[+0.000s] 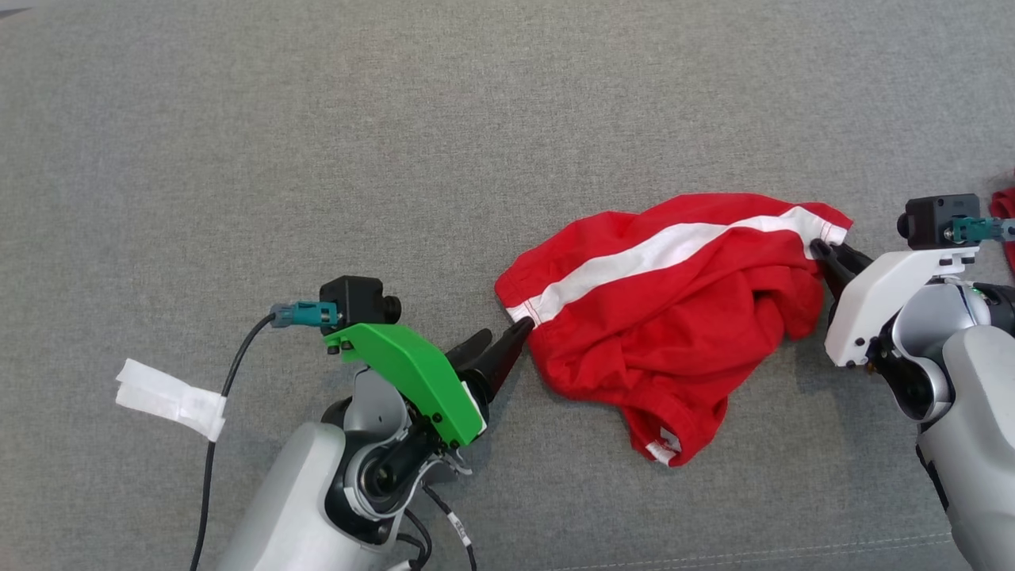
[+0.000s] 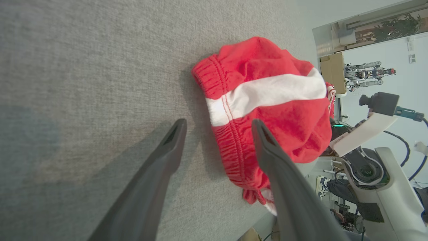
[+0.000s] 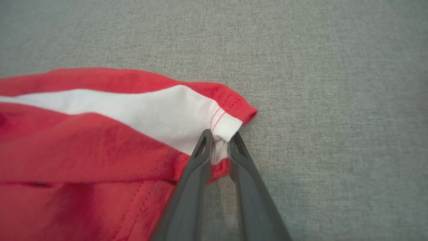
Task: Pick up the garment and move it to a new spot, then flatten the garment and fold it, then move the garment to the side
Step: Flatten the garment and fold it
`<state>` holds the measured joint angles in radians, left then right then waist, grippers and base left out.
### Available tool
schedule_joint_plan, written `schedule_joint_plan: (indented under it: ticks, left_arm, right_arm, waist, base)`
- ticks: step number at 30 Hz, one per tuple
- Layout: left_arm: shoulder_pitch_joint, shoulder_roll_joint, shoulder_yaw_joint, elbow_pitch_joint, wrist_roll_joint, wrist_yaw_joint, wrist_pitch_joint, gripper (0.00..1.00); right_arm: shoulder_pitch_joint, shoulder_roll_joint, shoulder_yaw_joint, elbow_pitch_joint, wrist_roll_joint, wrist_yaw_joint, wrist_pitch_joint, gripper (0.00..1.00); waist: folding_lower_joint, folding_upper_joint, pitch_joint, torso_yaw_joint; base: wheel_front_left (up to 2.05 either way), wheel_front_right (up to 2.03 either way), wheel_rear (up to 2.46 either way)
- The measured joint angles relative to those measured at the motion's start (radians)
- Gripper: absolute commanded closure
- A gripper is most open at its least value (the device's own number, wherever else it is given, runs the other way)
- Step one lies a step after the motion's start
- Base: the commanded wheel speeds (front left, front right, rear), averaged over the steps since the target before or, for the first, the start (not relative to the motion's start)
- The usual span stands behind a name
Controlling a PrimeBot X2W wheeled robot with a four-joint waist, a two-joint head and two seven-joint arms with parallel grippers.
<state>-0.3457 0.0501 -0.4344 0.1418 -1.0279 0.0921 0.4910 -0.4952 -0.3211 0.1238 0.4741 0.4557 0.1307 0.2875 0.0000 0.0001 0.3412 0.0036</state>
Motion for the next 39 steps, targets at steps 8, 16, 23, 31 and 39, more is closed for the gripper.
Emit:
schedule_joint_plan:
  ticks: [8, 16, 23, 31, 39]
  left_arm:
    - [-0.014, 0.0, -0.013, 0.025, -0.021, -0.008, -0.017, 0.0]
    - [-0.019, 0.0, -0.024, 0.02, -0.054, -0.009, -0.02, 0.0]
    - [-0.043, 0.0, -0.041, 0.059, -0.053, -0.002, -0.041, 0.0]
    - [-0.102, 0.005, -0.062, 0.114, -0.043, -0.054, -0.085, 1.0]
    - [-0.161, 0.13, 0.036, -0.225, -0.128, -0.048, 0.043, 1.0]
  right_arm:
    - [-0.006, -0.003, 0.008, 0.014, 0.001, 0.0, -0.017, 0.95]
    - [-0.008, -0.008, 0.014, 0.017, 0.01, 0.0, -0.021, 0.98]
    - [-0.023, -0.004, 0.034, 0.015, 0.014, 0.0, -0.021, 1.0]
    - [-0.028, 0.001, 0.061, -0.013, 0.05, 0.0, -0.035, 1.0]
    - [-0.055, -0.089, 0.019, -0.264, 0.374, 0.0, 0.094, 1.0]
  waist:
    - [0.0, 0.0, 0.002, 0.0]
    - [0.0, -0.0001, 0.002, -0.005]
    - [0.0, 0.0, 0.007, -0.024]
    - [0.0, 0.0, 0.002, -0.054]
    - [0.0, 0.0, -0.029, -0.052]
  base:
    - [0.0, 0.0, 0.0]
    - [0.0, 0.0, 0.0]
    - [0.0, 0.0, 0.0]
    - [0.0, 0.0, 0.0]
    - [0.0, 0.0, 0.0]
